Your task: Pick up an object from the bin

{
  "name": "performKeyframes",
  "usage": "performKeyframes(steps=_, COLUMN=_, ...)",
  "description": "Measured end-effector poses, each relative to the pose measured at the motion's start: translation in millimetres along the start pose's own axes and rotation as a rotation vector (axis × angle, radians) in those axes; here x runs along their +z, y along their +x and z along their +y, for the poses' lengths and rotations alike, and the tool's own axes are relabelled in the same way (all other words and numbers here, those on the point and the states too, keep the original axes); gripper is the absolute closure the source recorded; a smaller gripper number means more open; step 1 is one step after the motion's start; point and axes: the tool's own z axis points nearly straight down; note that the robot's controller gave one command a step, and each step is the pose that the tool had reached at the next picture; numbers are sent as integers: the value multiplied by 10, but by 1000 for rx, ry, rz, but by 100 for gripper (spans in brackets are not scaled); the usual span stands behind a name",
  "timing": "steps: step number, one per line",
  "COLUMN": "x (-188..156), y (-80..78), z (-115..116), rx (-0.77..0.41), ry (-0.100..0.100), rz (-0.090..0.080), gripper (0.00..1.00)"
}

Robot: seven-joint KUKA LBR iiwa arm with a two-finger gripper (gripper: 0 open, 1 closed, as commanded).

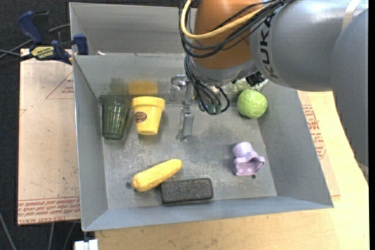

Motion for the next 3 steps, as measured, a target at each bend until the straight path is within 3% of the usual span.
performKeyframes(steps=1, x=-51, y=-10, z=-6, rx=2, ry=-1, rz=-6, gripper=0)
performKeyframes(steps=2, x=456, y=329, z=127, rx=-97, ry=0, rz=-7, gripper=0)
performKeyframes(steps=3, x=628, y=806, z=342, rx=-305, ry=0, rz=-6, gripper=0)
